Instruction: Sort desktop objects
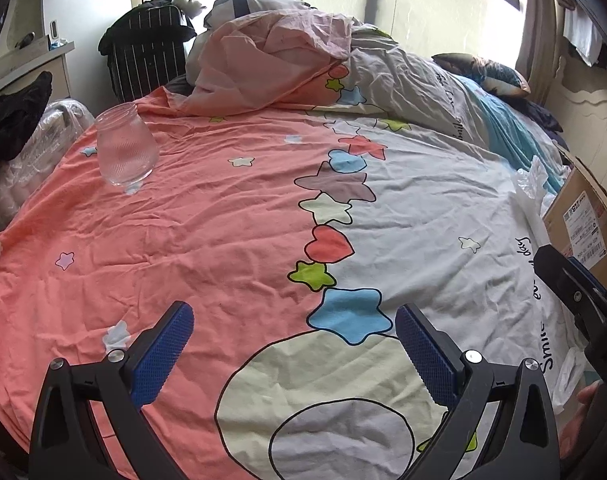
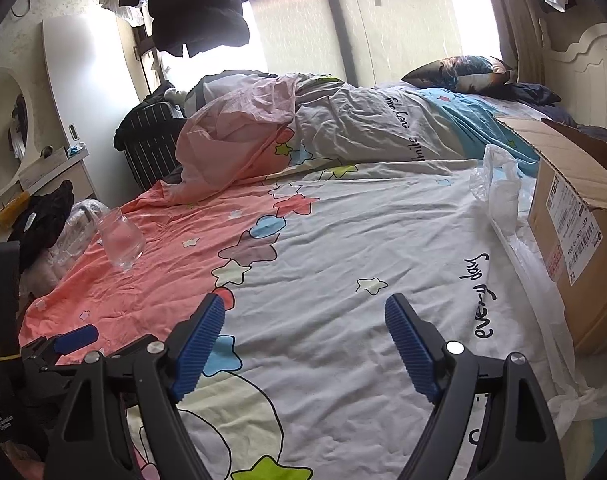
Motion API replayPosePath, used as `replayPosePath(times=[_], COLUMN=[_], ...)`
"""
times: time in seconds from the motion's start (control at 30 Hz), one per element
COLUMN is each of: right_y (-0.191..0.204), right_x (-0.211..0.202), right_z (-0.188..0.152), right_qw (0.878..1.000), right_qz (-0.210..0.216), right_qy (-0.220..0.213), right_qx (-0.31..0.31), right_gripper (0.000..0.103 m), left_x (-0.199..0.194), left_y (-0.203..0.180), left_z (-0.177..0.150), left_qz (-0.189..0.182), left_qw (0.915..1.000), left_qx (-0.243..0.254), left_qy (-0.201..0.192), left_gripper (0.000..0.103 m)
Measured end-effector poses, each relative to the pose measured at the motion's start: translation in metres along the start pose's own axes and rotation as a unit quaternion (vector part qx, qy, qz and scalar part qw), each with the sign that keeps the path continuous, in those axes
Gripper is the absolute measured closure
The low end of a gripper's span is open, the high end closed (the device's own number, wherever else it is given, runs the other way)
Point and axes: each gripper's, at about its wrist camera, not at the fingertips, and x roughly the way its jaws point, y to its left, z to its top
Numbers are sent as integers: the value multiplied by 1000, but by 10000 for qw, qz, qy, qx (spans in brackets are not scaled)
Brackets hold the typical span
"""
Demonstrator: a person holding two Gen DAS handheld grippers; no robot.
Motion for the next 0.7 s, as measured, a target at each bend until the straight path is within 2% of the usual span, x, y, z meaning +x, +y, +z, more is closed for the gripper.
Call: replayPosePath(times=[0.23, 0.43, 0.7], right_y=[-5, -4, -3], right_x=[7, 8, 13], right_z=[-1, -2, -5], right_qw=[9998, 9998, 9996], right_qz=[-30, 15, 48], right_qy=[123, 143, 251], right_qx=[124, 126, 105], right_gripper=[23, 23, 22], left_x=[-5, -6, -5], left_y=[-13, -15, -22], left_z=[0, -1, -2], left_qz=[250, 168, 186], left_qw=[9990, 9993, 9985], left_qx=[290, 252, 436], left_qy=[-223, -226, -270], left_gripper=[0, 0, 0])
